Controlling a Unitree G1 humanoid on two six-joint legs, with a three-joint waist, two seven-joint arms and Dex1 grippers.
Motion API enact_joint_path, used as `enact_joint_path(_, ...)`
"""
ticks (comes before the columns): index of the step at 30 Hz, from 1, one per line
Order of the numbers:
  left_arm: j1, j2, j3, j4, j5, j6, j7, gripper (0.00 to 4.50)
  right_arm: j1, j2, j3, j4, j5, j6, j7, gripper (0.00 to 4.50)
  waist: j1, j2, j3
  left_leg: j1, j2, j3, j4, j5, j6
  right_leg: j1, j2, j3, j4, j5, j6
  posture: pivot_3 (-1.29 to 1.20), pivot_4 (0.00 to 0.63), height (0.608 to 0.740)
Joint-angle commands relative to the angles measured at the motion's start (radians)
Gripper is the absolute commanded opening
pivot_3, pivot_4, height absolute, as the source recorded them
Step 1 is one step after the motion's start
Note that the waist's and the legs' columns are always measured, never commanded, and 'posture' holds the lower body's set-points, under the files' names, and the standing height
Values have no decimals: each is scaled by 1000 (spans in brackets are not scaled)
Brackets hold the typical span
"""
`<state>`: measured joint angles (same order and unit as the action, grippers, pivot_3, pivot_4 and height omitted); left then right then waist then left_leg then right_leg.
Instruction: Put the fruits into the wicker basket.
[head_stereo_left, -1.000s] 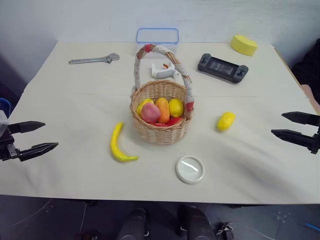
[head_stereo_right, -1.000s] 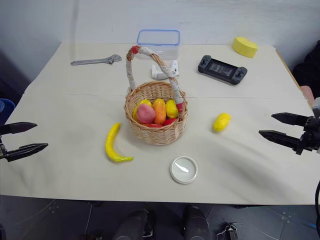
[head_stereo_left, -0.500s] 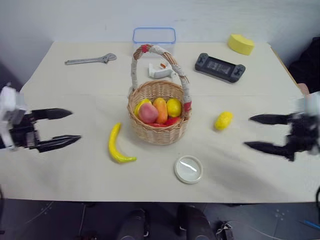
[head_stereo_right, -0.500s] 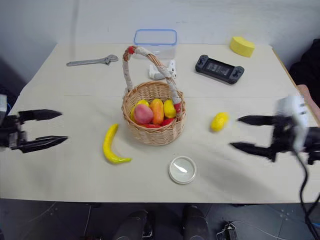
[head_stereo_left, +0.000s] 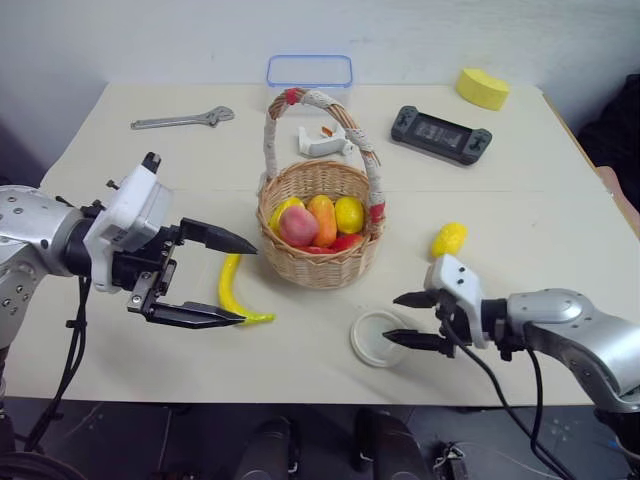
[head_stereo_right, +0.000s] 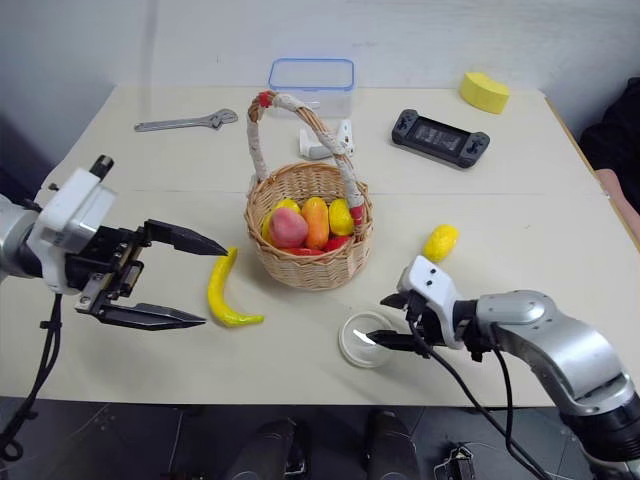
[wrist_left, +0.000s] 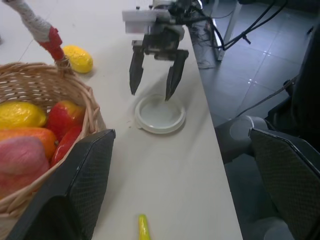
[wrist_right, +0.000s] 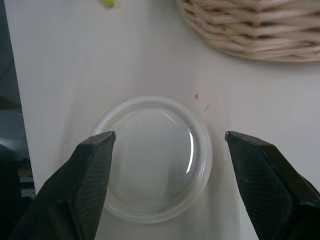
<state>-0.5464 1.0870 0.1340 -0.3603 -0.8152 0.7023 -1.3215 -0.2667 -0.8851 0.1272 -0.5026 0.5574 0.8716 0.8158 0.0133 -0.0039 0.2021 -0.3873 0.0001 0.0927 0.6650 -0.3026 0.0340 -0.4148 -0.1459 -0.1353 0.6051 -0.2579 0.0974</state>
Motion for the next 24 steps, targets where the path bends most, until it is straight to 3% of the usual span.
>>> enact_joint_path(1,-39,-10,-17,-8,-1,6,4,4500,-7,24,40,28,-63,-33,-22,3593,0,0,0,0,0,1,0,0,0,0,0,0,0,0,0,0,150,740)
enact_joint_path(2,-48,-14,-23,-5,2,6,5,4500,-9,28,52,39,-80,-39,-24,3593,0,0,0,0,0,1,0,0,0,0,1,0,1,0,0,0,150,740)
enact_joint_path(5,-82,-29,-37,3,6,6,12,4500,-5,40,104,90,-165,-95,-37,3031,0,-1,0,0,0,1,1,0,0,0,1,0,2,0,0,0,150,740)
enact_joint_path(12,-118,-57,-56,12,21,1,25,4500,23,54,120,91,-224,-159,-22,517,0,-3,-1,1,1,2,2,-1,1,1,2,1,0,0,0,0,150,740)
enact_joint_path(14,-129,-70,-63,15,23,1,30,4500,46,60,97,74,-219,-159,-30,19,1,-4,-2,1,2,2,2,-1,1,1,2,0,0,0,0,0,150,740)
enact_joint_path(17,-149,-94,-73,20,20,5,36,4500,110,51,-8,25,-174,-143,-40,19,7,-5,-3,1,2,1,2,-1,0,1,2,0,0,0,0,0,150,740)
enact_joint_path(21,-179,-135,-71,34,-3,23,52,4500,246,2,-352,10,-60,-57,-20,19,26,-5,-2,-1,2,0,3,-2,2,2,2,0,0,1,2,0,150,740)
enact_joint_path(24,-185,-156,-72,36,-6,24,55,4500,349,-59,-548,109,-89,-68,6,19,30,-5,-2,-2,0,2,4,-3,6,2,1,1,-2,3,5,0,150,740)
